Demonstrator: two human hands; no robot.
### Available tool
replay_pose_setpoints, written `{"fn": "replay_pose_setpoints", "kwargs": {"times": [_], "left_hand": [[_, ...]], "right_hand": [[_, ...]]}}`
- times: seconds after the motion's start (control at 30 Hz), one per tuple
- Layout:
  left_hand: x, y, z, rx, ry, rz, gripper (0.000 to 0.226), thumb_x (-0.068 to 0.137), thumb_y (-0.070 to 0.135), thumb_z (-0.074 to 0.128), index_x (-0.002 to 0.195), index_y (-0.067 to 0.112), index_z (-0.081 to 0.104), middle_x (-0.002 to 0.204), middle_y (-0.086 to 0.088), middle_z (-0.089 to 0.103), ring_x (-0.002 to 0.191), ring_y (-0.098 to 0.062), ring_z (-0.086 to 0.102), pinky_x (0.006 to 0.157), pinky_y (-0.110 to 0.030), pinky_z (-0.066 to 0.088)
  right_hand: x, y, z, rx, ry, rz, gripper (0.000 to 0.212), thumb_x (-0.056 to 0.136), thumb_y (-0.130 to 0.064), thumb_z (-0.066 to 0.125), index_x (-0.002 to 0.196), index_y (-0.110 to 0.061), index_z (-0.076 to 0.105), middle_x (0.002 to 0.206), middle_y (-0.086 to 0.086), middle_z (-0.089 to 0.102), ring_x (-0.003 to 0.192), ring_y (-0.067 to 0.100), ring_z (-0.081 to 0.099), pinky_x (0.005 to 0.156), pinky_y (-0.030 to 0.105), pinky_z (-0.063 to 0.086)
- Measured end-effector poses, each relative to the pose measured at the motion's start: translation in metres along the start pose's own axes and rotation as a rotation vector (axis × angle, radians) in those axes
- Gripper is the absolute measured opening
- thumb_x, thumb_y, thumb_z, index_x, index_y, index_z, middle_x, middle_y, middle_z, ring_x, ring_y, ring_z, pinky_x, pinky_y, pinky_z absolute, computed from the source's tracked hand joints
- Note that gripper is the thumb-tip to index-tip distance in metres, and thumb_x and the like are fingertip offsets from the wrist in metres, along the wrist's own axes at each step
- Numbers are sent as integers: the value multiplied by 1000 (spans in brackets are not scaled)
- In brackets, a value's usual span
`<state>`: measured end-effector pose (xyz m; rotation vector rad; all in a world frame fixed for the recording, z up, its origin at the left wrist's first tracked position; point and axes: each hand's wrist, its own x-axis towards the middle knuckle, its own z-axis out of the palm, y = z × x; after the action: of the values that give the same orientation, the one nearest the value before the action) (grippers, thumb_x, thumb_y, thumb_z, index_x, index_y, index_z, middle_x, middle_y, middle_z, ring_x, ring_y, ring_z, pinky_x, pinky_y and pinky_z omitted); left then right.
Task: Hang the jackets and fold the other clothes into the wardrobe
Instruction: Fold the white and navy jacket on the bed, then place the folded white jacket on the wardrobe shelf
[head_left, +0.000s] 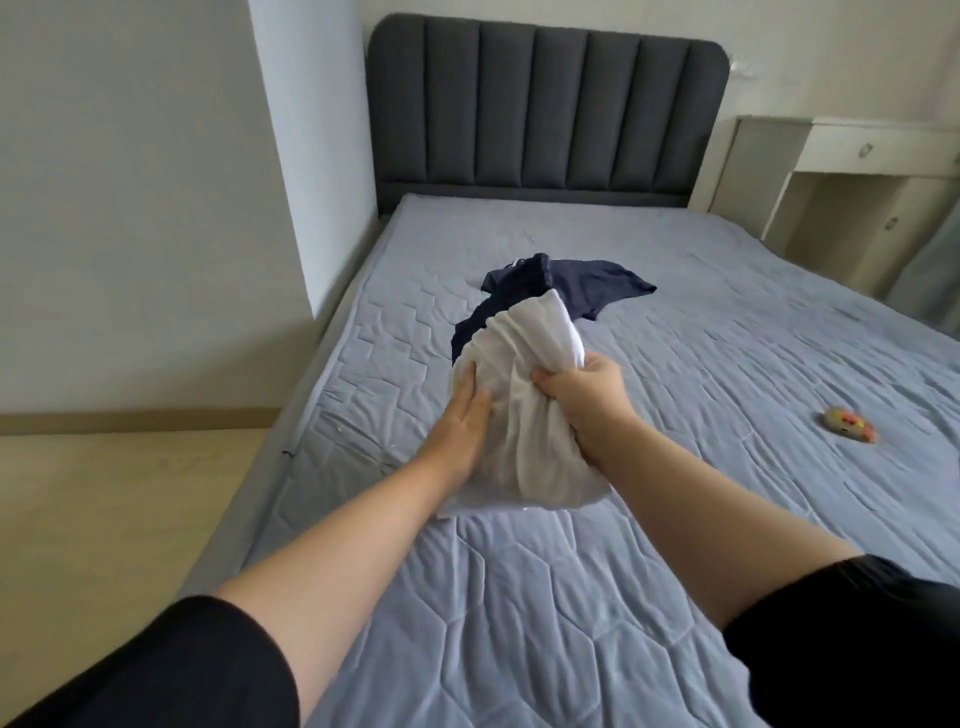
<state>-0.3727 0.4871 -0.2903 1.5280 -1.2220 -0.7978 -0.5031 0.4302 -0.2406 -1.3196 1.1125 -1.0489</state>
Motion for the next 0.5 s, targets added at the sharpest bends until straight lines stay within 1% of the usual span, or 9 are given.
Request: {"fn": "replay_pose_setpoints", "kwargs": {"times": [0.07,0.17,0.23,0.27,0.33,0.37,0.4,0.43,0.5], "left_hand": [[-2,25,-21,-63,-14,-51,53,101,49,20,152,32,16,154,5,31,138,-15,33,117,-37,23],[-5,73,-62,-202,52,-216,49,102,48,20,145,31,35,143,6,45,125,-9,46,110,-30,33],[-9,113,-94,-305,71,-337,46,101,51,24,133,32,50,135,5,54,116,-11,52,105,-32,38],[-11,134,-114,-334,84,-364,45,100,53,25,130,33,52,135,4,54,118,-13,52,105,-34,38],[-18,182,-164,-329,124,-353,44,99,53,30,136,34,44,140,3,50,125,-16,49,104,-36,36],[-24,208,-193,-309,154,-320,43,98,50,37,138,35,39,141,1,49,126,-16,48,104,-37,37],[-31,234,-224,-277,182,-265,44,94,46,47,136,37,38,140,-1,50,125,-17,49,104,-38,39],[-42,260,-257,-234,203,-210,47,86,40,54,130,41,40,134,1,54,123,-13,50,101,-36,42],[-71,312,-322,-132,234,-177,55,70,31,60,120,44,39,124,12,56,117,-11,55,94,-32,50]], "right_hand": [[-3,-31,13,-88,-42,15,14,81,-7,68,81,-21,63,71,0,69,63,16,67,49,23,51],[-11,-90,35,-157,-112,42,14,82,-6,66,84,-19,61,73,0,66,62,12,63,44,19,46],[-17,-139,51,-255,-185,4,16,82,-6,65,83,-20,59,71,-1,64,61,9,61,44,19,44],[-20,-167,59,-324,-241,-39,18,81,-5,64,80,-21,58,69,-3,62,58,6,59,43,18,42],[-27,-228,85,-465,-372,-156,21,78,-1,62,79,-22,59,67,-6,61,59,5,57,44,16,42],[-33,-258,100,-539,-426,-230,21,77,-1,62,82,-22,59,69,-7,60,62,7,57,47,16,41],[-40,-289,117,-620,-470,-317,22,77,-4,62,86,-23,59,71,-7,60,66,10,56,50,19,40],[-49,-320,134,-707,-514,-405,24,76,-7,61,92,-25,58,75,-6,61,70,14,57,54,24,40],[-71,-378,174,-877,-616,-580,32,78,-12,59,107,-25,56,86,-1,65,80,24,60,61,29,39]]}}
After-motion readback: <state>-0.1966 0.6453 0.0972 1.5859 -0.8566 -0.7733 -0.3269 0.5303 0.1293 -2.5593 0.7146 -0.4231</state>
